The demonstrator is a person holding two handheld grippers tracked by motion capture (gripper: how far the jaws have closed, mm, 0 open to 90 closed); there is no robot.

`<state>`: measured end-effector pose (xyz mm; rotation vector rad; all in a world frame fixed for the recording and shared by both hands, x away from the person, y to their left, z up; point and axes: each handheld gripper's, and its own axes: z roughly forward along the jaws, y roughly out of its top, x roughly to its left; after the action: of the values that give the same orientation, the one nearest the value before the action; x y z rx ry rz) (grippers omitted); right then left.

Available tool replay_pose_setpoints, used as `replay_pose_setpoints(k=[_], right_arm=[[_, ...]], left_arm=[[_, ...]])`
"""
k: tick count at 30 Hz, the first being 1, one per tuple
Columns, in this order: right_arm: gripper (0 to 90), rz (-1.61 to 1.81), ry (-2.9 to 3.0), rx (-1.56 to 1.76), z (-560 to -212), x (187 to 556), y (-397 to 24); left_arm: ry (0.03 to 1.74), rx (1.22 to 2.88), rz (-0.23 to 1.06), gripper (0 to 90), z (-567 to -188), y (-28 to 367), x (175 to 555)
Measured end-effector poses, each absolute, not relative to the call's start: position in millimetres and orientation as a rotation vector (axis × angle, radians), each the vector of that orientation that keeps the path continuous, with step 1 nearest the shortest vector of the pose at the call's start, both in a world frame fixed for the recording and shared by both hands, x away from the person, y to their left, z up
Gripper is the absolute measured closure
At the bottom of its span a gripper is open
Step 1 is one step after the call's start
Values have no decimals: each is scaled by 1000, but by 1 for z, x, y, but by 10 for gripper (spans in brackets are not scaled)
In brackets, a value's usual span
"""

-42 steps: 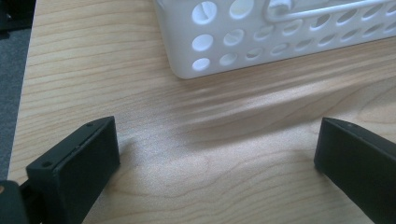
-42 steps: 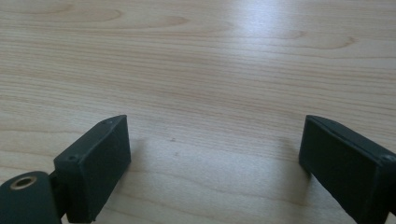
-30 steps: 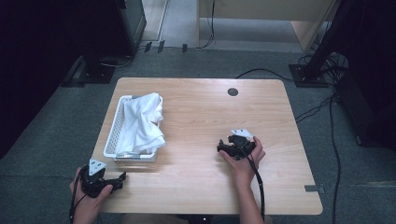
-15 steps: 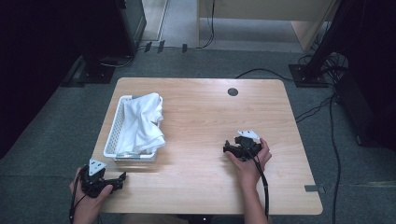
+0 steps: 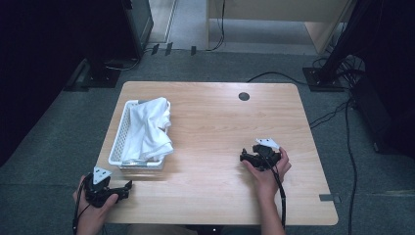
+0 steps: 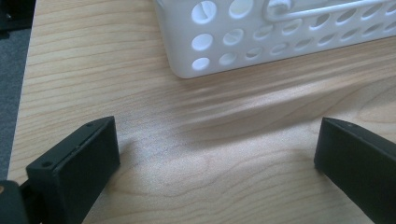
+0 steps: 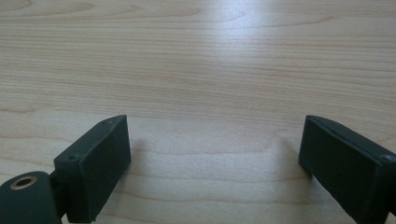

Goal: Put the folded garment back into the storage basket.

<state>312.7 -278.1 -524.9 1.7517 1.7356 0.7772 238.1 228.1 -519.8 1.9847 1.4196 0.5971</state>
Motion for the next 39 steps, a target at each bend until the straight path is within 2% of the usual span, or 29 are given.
replay_pose_setpoints(k=[39], right_arm=[[84, 743, 1658, 1807, -525, 291, -326]], left_arm=[[1419, 1986, 597, 0, -520, 228, 238]])
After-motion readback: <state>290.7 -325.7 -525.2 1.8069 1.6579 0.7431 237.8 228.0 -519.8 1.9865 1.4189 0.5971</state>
